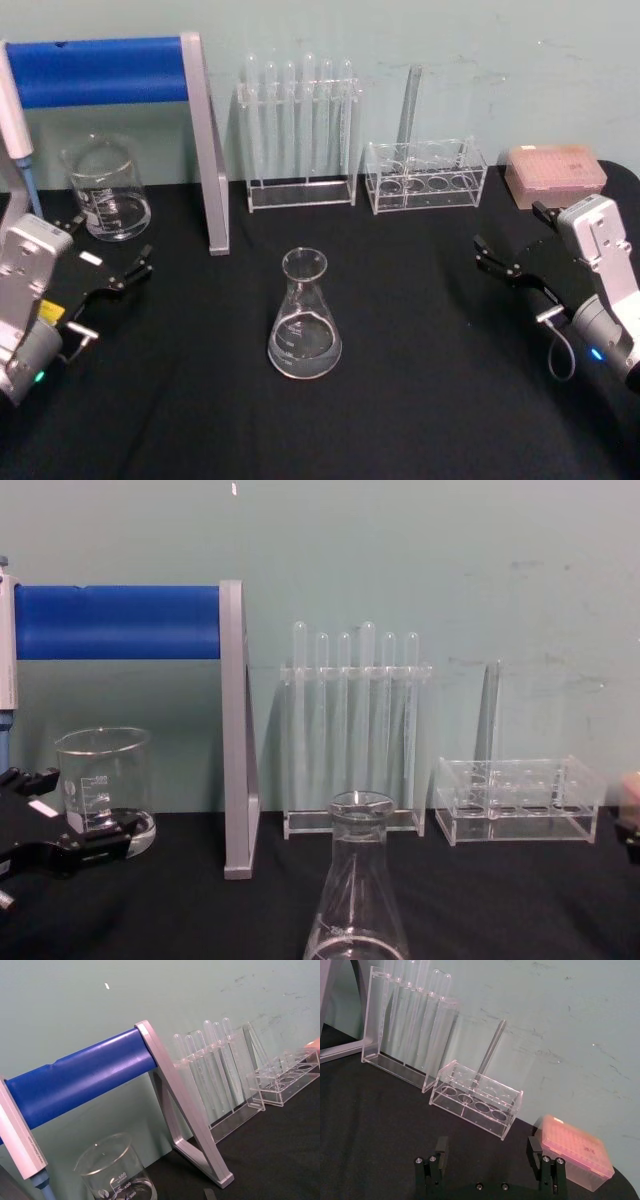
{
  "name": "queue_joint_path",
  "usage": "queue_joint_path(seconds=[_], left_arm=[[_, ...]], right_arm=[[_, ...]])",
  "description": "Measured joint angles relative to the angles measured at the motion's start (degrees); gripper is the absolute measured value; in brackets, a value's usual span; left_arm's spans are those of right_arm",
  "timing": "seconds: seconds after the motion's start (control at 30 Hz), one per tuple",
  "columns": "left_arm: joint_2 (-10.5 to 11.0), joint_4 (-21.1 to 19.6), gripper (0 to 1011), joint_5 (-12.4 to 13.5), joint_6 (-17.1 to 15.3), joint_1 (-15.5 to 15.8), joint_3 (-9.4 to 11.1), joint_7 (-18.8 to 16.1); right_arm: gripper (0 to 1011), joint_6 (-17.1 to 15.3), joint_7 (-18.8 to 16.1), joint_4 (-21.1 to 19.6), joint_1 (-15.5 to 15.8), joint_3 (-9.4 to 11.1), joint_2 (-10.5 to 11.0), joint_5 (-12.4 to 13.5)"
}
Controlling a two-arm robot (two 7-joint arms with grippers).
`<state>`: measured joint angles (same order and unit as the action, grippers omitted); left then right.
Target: Grasp the erlenmeyer flask with one hand, shake it three times, then place it back.
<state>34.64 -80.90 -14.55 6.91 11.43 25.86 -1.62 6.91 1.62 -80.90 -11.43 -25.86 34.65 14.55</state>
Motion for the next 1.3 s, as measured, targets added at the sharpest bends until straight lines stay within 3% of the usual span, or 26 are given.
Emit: queue_joint_path(seconds=[1.3], left_arm=[[0.0, 0.0, 1001, 0.0, 0.0, 0.0, 0.0, 0.0]], right_arm=[[1000, 0.0, 0.0, 0.0, 0.0, 0.0, 0.0, 0.0]])
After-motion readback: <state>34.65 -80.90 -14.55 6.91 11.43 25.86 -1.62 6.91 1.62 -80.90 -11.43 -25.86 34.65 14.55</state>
